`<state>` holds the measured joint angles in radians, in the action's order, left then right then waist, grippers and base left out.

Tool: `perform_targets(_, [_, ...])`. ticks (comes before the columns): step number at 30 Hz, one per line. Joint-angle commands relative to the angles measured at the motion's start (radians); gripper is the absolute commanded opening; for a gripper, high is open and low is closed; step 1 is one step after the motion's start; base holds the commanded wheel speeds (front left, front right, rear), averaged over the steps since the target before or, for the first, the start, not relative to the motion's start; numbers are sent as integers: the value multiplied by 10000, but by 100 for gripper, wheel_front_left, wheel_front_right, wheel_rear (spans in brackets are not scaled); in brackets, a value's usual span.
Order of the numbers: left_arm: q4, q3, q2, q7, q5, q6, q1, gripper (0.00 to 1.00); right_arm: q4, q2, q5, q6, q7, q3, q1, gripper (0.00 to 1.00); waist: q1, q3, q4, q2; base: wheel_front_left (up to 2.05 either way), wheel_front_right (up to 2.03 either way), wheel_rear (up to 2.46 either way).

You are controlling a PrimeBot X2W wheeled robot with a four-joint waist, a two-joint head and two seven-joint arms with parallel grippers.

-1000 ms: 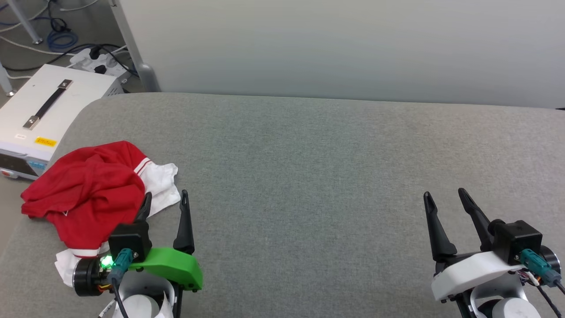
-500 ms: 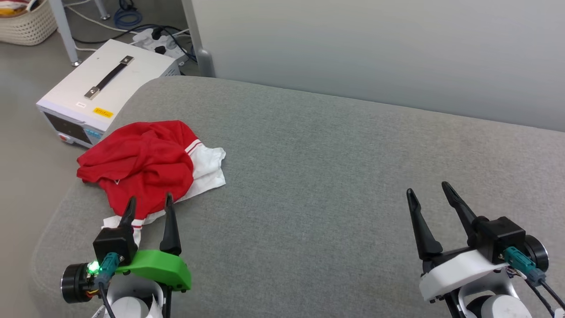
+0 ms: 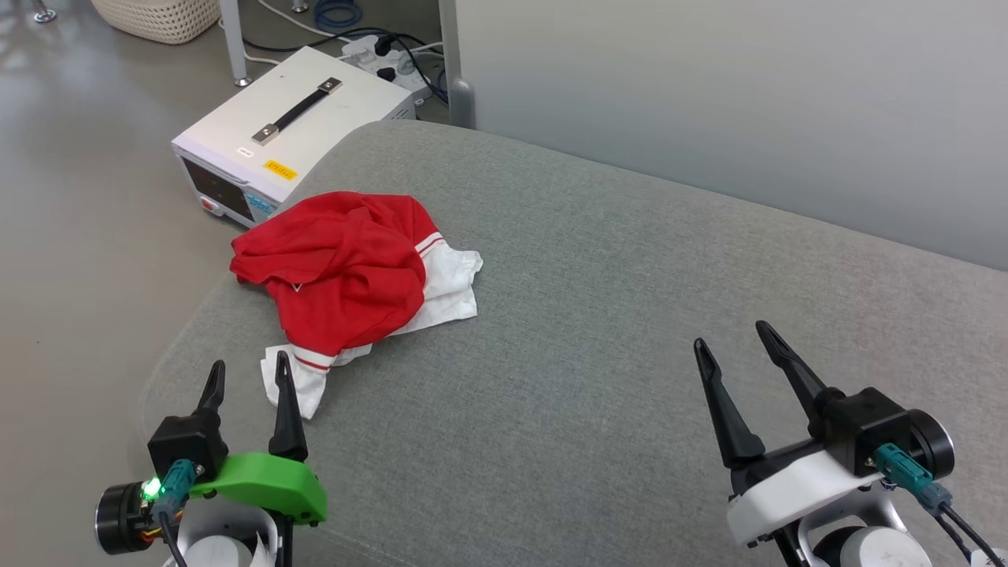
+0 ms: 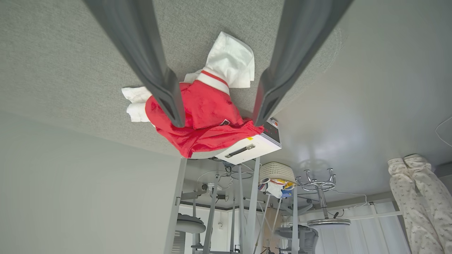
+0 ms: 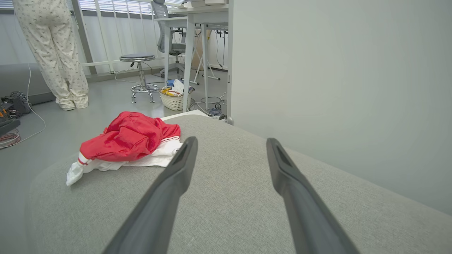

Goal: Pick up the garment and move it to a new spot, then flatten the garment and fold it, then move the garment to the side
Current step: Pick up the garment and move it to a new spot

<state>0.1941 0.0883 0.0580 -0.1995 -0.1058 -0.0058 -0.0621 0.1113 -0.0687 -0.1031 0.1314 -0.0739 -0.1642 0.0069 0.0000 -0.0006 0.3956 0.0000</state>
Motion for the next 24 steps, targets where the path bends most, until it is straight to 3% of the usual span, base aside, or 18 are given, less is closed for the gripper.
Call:
perform_targets(1, [72,59,3,-104,-89,-63,-72,100,93,-39,-87,-6,-6,-49,-190,100,0,-19,273,0,0,0,0])
perform_targets(16, [488,206,70,-421,-12,-207,-546,100,323,-117,-181,-7,-13,-260,-281,100,0,277,855,0,0,0,0])
perform_targets(24, [1529,236,256,-298,-393,-493,-1918,100,693,-376,-225,-7,268,-411,-717,100,0,1181,745,0,0,0,0])
